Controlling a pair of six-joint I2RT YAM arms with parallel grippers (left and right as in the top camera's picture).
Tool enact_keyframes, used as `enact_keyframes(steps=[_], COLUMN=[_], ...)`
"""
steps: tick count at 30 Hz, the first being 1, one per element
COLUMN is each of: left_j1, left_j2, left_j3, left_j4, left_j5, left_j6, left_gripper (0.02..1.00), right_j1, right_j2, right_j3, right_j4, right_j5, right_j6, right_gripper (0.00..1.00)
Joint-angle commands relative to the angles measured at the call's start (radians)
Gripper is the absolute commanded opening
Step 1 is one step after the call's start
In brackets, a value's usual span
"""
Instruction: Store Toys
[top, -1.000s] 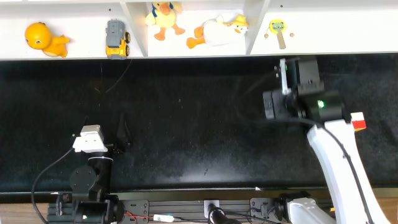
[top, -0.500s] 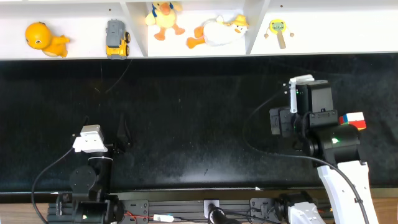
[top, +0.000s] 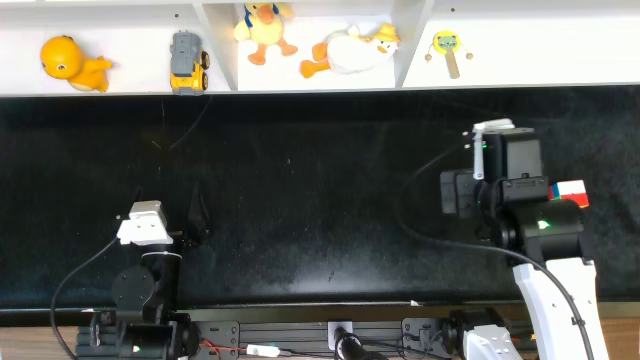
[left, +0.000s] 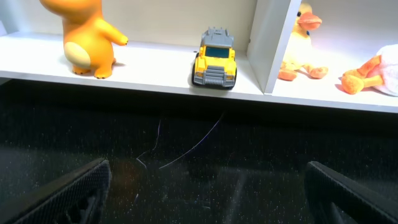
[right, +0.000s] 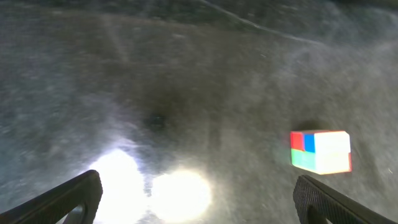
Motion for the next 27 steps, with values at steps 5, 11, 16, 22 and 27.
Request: enact_keyframes(steps=[5, 11, 16, 22, 27], left_j1=[0.009, 0.009, 0.009, 0.009, 0.009], left_j2=[-0.01, -0.01, -0.01, -0.01, -0.01], left_j3=[-0.002, -0.002, -0.002, -0.002, -0.002], left_j4=[0.0, 0.0, 0.0, 0.0, 0.0], left_j5=[0.003, 0.003, 0.003, 0.003, 0.003], left_j6=[-0.015, -0.015, -0.015, -0.015, -0.015], left_gripper=[0.998, 0.998, 0.998, 0.998, 0.998], right_j1=[-0.489, -0.821, -0.942, -0.953, -0.952], right_j2=[0.069, 0.133, 0.175, 0.188, 0.238], right_j3=[-0.082, -0.154, -0.234, -0.325, -0.352], right_j4=[0.261, 0.41, 0.463, 0.571, 0.696], right_j5=[0.007, -0.281, -0.326, -0.33, -0.354], right_j6=[-0.278, -0.294, -0.576, -0.737, -0.76], right_gripper=[0.998, 0.996, 0.996, 0.993, 0.996])
